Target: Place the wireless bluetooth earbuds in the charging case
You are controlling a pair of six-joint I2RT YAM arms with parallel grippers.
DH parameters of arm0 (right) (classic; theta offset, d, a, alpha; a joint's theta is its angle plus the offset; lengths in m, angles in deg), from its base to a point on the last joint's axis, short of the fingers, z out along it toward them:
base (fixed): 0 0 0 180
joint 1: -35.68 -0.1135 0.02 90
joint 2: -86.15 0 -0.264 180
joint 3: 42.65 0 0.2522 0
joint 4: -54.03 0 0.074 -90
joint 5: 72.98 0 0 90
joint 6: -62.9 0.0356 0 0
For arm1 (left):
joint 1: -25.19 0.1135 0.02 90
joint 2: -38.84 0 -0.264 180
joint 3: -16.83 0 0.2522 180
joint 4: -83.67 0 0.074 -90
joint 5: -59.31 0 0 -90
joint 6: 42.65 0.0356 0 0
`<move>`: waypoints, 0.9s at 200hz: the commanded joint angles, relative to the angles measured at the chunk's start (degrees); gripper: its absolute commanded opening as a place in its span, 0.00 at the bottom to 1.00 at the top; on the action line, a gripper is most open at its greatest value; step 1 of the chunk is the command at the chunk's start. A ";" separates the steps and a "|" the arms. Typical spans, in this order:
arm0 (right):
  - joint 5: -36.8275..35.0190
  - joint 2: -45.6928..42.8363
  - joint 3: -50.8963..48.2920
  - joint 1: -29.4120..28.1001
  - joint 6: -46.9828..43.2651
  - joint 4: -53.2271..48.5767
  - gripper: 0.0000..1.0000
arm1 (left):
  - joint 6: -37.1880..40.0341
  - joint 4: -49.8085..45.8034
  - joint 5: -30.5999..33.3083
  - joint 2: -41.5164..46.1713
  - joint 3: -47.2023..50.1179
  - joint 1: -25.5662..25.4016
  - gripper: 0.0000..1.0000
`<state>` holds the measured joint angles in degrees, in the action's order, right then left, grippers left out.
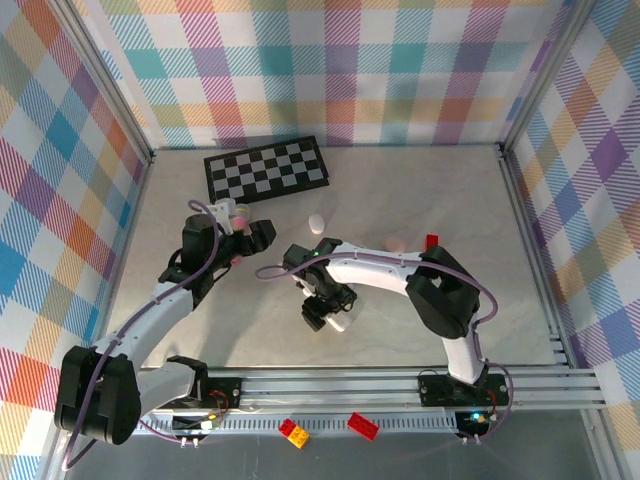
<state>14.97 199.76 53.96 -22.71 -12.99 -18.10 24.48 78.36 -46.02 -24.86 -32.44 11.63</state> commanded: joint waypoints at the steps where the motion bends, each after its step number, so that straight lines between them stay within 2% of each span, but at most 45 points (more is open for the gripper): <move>1: 1.17 1.30 0.97 1.19 -1.21 -2.47 0.75 | 1.22 -1.17 -0.22 0.14 -2.02 0.71 1.00; 47: 0.53 3.42 1.57 1.75 -1.80 -1.48 0.62 | 1.28 -1.58 -0.33 0.36 -1.93 0.73 1.00; 97: -2.25 3.14 0.71 2.05 -1.56 -1.15 0.41 | 1.25 -1.76 -0.57 0.53 -2.02 0.69 1.00; 136: 1.50 -7.19 -5.04 5.47 3.48 7.43 0.34 | 0.32 2.80 0.45 2.22 0.34 0.26 1.00; 150: 2.57 -11.93 -7.90 7.20 5.29 11.75 0.35 | 0.01 6.01 0.86 3.05 1.61 -0.76 0.99; 180: 7.70 -21.98 -13.98 13.31 11.12 24.18 0.37 | 4.39 10.65 3.99 4.56 2.74 -6.61 1.00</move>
<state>17.42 185.16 43.42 -13.77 -8.47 -5.79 25.02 82.51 -44.64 -22.44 -30.95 9.33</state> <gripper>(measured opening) 0.394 0.998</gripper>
